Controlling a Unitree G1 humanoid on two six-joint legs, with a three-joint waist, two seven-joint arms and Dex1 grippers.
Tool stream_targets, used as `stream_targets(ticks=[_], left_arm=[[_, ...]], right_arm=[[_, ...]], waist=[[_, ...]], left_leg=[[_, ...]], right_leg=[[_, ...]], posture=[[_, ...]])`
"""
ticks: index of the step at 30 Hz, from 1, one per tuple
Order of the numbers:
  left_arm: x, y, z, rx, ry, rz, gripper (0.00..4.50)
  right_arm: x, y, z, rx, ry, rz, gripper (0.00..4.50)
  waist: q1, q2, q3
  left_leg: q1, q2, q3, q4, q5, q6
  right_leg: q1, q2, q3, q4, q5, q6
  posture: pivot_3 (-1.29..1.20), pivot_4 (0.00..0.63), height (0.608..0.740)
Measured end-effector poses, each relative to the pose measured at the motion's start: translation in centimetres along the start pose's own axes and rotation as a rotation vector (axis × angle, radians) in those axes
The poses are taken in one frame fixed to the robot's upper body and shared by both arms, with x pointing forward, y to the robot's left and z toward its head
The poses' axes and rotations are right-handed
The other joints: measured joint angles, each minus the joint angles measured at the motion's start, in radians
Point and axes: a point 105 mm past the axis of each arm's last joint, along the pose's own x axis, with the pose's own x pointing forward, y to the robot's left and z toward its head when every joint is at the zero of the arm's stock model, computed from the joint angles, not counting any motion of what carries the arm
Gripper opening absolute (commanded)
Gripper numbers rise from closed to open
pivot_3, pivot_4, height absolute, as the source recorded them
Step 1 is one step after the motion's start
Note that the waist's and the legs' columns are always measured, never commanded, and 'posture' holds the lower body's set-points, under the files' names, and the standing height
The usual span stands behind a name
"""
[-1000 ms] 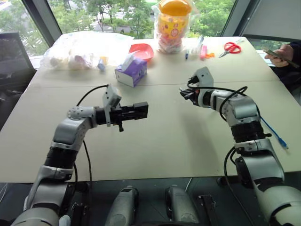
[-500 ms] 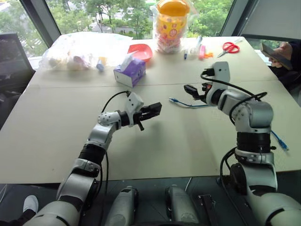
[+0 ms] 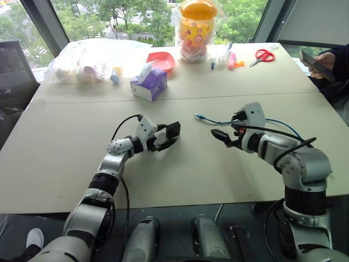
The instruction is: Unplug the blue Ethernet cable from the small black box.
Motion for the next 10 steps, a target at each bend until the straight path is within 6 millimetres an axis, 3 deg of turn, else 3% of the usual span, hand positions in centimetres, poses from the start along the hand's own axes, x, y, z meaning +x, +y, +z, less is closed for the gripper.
stream_targets(ticks=[7,10], left_arm=[[-5.1,1.1,-0.6,-0.075,0.107,-0.003,4.44],[-6.9,1.0,0.7,-0.086,0.134,-0.045,4.44]], right_arm=[[-2.0,0.6,0.2,-0.059,0.006,0.091,4.50],[-2.7,1.3,0.6,-0.091,-0.002,0.147,4.50]], waist=[[0.003,0.000,0.000],[0.006,-0.001,0.001]], left_leg=[[-0.001,0.000,0.000,0.000,0.000,0.000],[-0.002,0.000,0.000,0.000,0.000,0.000]], right_leg=[[-0.001,0.000,0.000,-0.001,0.000,0.000],[-0.001,-0.001,0.000,-0.002,-0.001,-0.001]], posture=[[0.00,0.150,0.740],[0.00,0.150,0.740]])
